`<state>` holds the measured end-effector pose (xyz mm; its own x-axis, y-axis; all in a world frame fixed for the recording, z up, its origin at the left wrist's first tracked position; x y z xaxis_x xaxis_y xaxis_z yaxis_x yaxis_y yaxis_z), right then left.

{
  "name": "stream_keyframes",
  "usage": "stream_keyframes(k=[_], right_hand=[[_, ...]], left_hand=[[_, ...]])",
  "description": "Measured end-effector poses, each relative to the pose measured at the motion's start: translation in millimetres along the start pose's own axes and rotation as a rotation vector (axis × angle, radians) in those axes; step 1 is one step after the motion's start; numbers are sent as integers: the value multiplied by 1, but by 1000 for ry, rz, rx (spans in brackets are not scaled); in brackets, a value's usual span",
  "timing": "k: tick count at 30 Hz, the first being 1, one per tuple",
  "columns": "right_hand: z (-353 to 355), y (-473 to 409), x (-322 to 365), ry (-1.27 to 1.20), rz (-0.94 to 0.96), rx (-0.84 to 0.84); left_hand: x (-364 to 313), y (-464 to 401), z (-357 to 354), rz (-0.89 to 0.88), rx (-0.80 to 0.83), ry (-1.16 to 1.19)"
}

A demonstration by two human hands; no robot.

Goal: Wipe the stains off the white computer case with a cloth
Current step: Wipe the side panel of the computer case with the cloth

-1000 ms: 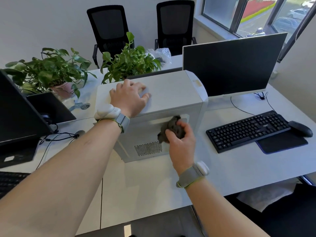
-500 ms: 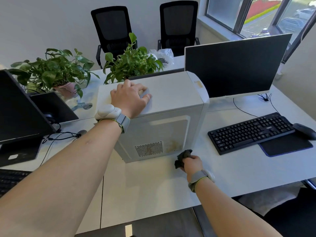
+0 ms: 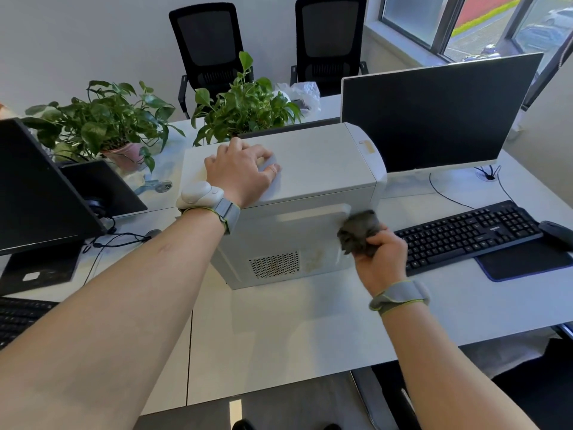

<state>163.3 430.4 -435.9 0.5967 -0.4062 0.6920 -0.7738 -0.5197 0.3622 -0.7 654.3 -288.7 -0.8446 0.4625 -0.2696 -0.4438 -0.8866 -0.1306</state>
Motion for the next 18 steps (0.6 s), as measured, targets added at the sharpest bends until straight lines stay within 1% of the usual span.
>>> stream_keyframes(k=[1, 3, 6, 9, 12, 14, 16, 18], right_hand=[[7, -5, 7, 1, -15, -8], [27, -9, 3, 99, -76, -56], [63, -12, -34, 251, -217, -255], [77, -8, -61, 337, -292, -351], [66, -2, -83, 338, -320, -314], [54, -6, -95, 336, -338, -225], [49, -17, -103, 418, -330, -175], [45, -23, -100, 459, -305, -185]], left_hand=[[0, 0, 0, 1, 0, 4], [-1, 0, 1, 5, -1, 10], [-1, -1, 1, 4, -10, 12], [-1, -1, 0, 3, -9, 16], [-1, 0, -1, 2, -12, 20], [0, 0, 0, 3, -21, 18], [0, -1, 0, 5, -21, 18], [0, -1, -1, 1, -19, 11]])
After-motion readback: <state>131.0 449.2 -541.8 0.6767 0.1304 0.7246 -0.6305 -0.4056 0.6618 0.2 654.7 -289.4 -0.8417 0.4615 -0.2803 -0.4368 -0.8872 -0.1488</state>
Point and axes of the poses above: each hand's wrist, its own y-axis away from the middle knuckle, its own z-axis out of the back of the hand, x = y × z, the point moved 3 cm from there along -y, towards the middle knuckle, and after that the axes turned 8 degrees about z, right-handed, at the moved point
